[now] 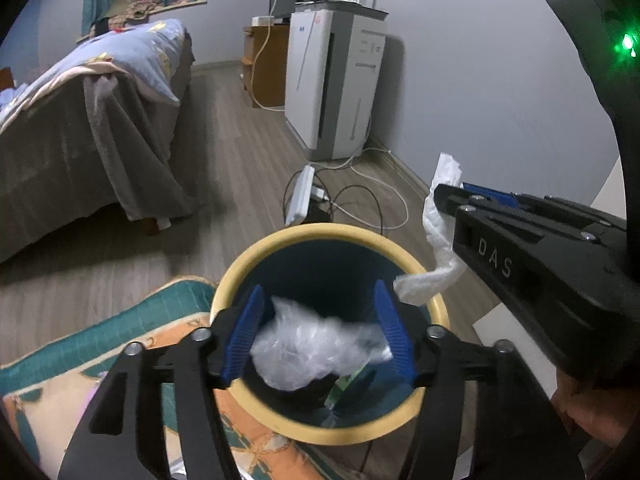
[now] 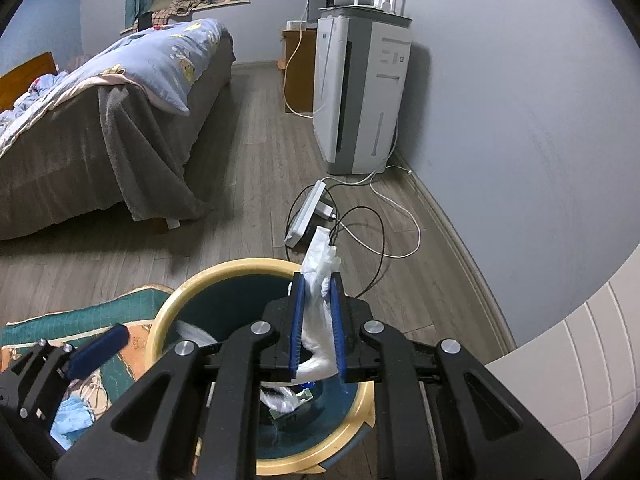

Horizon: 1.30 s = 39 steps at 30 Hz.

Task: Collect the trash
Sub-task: 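Carry the clear bag and white wrapper over the bin and open both tools, then move both tools back over the trash on the cushion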

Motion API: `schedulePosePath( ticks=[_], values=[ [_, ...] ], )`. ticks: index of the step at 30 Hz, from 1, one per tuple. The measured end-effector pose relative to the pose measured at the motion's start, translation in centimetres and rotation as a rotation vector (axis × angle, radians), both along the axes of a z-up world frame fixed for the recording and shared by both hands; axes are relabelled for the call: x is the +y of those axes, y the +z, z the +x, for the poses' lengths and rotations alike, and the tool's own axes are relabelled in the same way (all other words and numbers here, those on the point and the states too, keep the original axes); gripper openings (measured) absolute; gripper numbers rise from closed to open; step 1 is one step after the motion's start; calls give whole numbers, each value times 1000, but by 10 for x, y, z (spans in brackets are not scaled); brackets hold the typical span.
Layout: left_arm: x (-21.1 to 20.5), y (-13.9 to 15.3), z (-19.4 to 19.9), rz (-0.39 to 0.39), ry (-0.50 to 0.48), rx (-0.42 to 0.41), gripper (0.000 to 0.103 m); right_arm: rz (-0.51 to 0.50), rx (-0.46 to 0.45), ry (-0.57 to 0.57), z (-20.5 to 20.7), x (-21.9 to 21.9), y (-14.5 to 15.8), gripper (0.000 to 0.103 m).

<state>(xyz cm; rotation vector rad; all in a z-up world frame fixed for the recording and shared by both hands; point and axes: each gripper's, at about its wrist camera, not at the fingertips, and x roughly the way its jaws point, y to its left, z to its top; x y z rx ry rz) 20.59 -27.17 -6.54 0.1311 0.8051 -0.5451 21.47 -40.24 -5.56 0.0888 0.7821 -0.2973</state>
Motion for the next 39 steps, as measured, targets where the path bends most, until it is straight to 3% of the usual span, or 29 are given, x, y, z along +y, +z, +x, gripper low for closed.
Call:
schedulePosePath(
  ticks=[2, 8, 11, 14, 16, 26, 31, 35, 39],
  values=[
    [3, 0, 0, 4, 8, -5, 69, 2, 6, 5, 1, 1, -2, 14],
    [15, -3, 1, 9, 41, -4, 81, 11, 0, 20, 4, 5, 0, 38],
    [24, -5, 1, 14, 67, -6, 92, 9, -7, 26, 4, 9, 2, 61],
    [33, -6, 0, 19, 88, -11, 96, 15, -14, 39, 3, 13, 4, 79],
    [39, -6, -2, 19, 103, -7, 96, 30, -26, 50, 1, 15, 7, 97],
    [102, 5, -29, 52, 170, -42, 98, -9, 7, 105, 1, 41, 12, 97],
    [160, 11, -42, 61, 272, -35, 98, -6, -10, 159, -2, 61, 26, 97],
    [211, 19, -63, 111, 355, -56, 98, 64, -26, 213, -3, 79, 32, 97],
    [251, 25, -90, 141, 429, -57, 98, 76, 15, 273, -1, 109, 25, 97]
  ],
)
